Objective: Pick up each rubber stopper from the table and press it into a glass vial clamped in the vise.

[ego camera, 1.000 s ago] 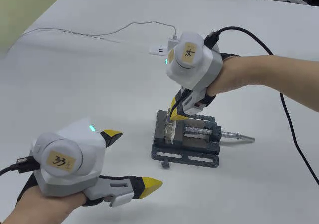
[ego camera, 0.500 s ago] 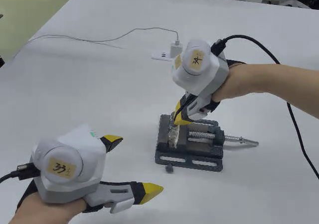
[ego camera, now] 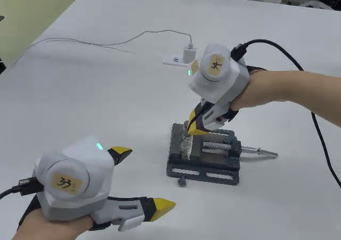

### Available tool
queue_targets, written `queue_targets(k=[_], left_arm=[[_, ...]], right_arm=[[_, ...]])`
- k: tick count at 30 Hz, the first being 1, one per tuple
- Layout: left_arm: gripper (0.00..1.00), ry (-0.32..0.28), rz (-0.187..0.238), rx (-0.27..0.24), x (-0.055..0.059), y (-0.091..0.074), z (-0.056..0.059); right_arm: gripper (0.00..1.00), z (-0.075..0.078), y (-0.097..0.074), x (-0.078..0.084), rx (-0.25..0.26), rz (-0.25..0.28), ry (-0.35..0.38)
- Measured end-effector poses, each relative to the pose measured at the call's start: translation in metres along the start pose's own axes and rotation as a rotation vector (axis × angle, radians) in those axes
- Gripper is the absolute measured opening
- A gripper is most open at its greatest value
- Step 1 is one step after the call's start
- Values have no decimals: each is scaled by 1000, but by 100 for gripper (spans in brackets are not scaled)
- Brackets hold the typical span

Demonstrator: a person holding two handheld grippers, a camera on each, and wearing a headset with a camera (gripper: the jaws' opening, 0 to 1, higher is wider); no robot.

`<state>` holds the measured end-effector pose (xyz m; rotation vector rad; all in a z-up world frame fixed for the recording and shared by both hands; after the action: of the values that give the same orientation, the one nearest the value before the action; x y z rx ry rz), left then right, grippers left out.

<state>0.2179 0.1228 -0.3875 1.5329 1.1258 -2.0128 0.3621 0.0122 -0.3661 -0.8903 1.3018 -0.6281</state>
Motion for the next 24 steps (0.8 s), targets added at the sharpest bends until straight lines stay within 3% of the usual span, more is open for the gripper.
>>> queue_targets(k=[8,13,24], left_arm=[[78,1,1,-3,-1,0,-1],[78,0,3,-2,-1,0,-1],[78,3,3,-3,0,-3,0]], right_arm=[[5,-4,-5,5,-10,-15,0],[21,-11,-9,11,8,13,-7],[64,-42,-13,22,34,145,28]])
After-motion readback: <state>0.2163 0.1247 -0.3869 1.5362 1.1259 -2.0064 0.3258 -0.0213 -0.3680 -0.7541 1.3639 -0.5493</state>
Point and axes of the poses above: the centre of the closed fingertips' face, and the gripper's own axes: y roughly forward along the fingers, z roughly to its right, x roughly out of its underside, the point moved 7 cm from there along -y, roughly backward along the fingers, and after that the axes turned 9 degrees about z, right-handed, at the moved point
